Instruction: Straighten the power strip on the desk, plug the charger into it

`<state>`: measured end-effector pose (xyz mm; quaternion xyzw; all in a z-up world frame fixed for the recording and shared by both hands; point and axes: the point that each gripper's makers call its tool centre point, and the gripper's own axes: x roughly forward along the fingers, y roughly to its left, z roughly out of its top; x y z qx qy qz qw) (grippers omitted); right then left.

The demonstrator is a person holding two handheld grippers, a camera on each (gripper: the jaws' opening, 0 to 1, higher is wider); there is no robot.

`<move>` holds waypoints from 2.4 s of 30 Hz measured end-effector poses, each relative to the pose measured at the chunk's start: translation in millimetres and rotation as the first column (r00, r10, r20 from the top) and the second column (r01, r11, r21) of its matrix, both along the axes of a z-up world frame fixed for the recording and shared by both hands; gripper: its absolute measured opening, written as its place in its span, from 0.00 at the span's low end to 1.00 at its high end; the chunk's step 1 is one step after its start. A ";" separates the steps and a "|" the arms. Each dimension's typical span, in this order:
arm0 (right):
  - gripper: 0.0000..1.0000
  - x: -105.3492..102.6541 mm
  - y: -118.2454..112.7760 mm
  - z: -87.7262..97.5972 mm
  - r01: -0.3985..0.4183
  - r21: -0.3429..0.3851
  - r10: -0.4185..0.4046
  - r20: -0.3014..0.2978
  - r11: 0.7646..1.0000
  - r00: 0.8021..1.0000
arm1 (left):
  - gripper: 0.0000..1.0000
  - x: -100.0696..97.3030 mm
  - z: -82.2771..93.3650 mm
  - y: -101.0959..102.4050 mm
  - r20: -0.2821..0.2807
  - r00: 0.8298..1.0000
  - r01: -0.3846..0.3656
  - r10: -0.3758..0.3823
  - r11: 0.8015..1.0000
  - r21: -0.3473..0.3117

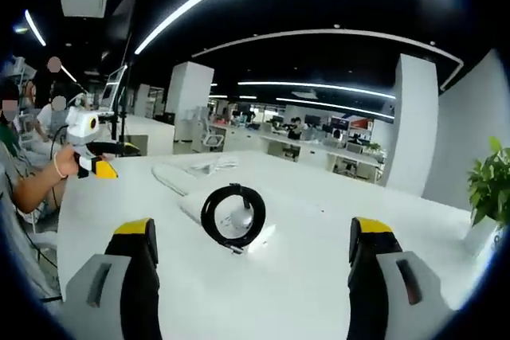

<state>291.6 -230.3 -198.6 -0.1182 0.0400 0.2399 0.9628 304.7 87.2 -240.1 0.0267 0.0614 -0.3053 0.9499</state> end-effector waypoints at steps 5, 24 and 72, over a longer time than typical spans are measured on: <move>0.98 -17.2 -2.2 -7.4 0.011 0.012 -0.012 0.012 1.000 1.000 | 0.98 -7.0 3.5 -0.1 0.040 0.999 -0.006 0.006 1.000 0.012; 0.96 -66.9 -11.0 -36.4 0.106 0.069 -0.106 -0.003 0.992 0.994 | 0.98 -33.7 -17.8 -1.5 0.000 0.999 -0.035 0.035 0.999 0.001; 0.97 -131.0 -54.5 -93.8 0.357 0.076 -0.346 -0.125 0.931 0.930 | 0.97 -77.2 -54.8 27.9 -0.074 0.983 -0.174 0.168 0.981 -0.084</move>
